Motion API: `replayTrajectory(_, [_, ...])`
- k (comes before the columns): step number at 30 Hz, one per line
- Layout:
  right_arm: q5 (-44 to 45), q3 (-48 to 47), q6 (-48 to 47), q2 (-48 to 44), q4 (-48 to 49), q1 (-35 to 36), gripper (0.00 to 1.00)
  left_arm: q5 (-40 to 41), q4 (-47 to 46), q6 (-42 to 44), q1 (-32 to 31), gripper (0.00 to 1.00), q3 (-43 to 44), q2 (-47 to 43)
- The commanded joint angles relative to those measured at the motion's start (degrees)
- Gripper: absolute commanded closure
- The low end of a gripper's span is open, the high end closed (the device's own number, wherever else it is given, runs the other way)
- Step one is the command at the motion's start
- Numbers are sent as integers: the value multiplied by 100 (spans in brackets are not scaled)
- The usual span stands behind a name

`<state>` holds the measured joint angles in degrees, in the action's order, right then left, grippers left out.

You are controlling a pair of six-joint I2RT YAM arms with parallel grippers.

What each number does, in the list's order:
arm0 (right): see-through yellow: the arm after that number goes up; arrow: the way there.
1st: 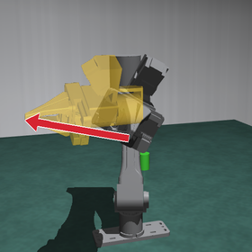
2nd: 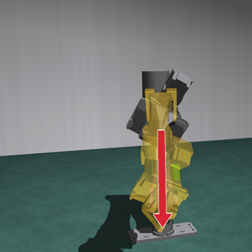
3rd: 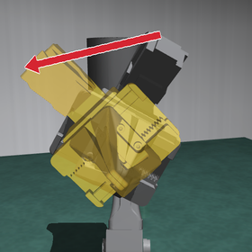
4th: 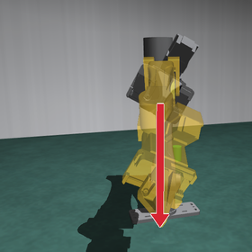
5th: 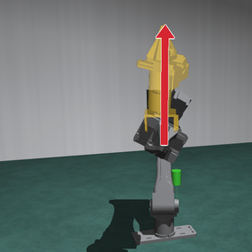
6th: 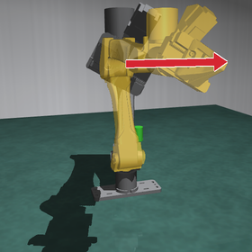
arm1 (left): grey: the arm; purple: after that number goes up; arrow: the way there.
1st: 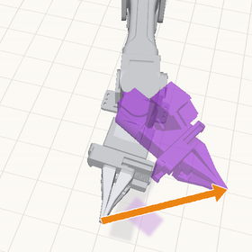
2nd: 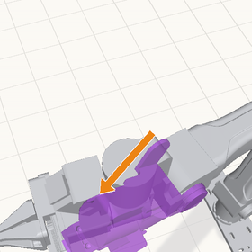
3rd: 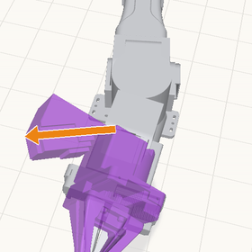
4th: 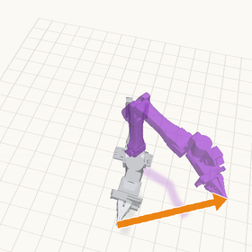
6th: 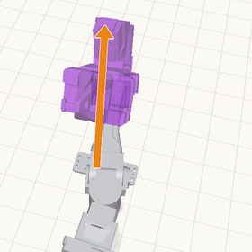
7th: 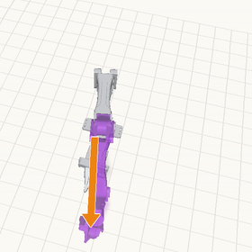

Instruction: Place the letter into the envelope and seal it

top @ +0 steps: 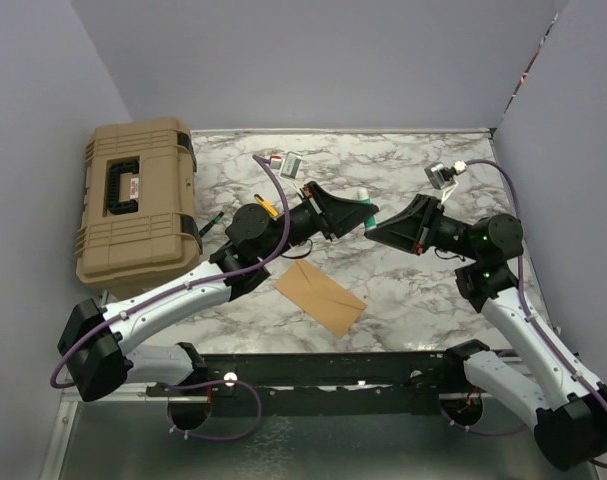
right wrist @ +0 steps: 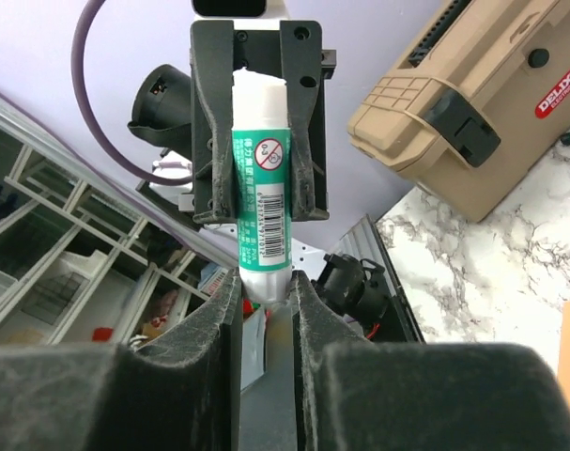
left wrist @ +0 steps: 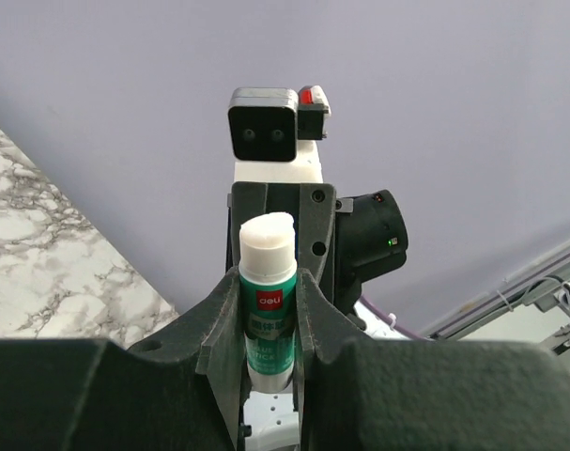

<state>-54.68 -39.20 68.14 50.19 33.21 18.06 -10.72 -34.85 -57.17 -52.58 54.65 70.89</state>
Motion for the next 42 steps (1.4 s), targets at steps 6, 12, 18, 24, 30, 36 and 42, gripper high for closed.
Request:
replayTrajectory(6, [117,-471,-1140,98,-957,19,99,97,-180,-133,-42,100,208,65])
replayTrajectory(12, [1557,-1471,-4299,267,-3778,22,100,575,-70,-372,-37,100,287,143])
replayTrajectory(18, [3011,-1731,-5990,514,-4161,17,100,1231,666,-396,-39,100,677,258])
replayTrajectory(24, [3948,-1827,-7098,648,-3816,172,99,1963,1721,-639,-34,100,1407,551])
replayTrajectory(30, [3887,-1883,-7654,647,-3621,316,99,2015,3016,-917,24,100,2529,1115])
replayTrajectory(36, [2779,-2985,-5812,821,-5088,320,55,931,2957,-365,417,100,2687,1369])
replayTrajectory(42, [2279,-2217,-3138,126,-4422,320,34,-304,2684,503,618,100,2444,1090])
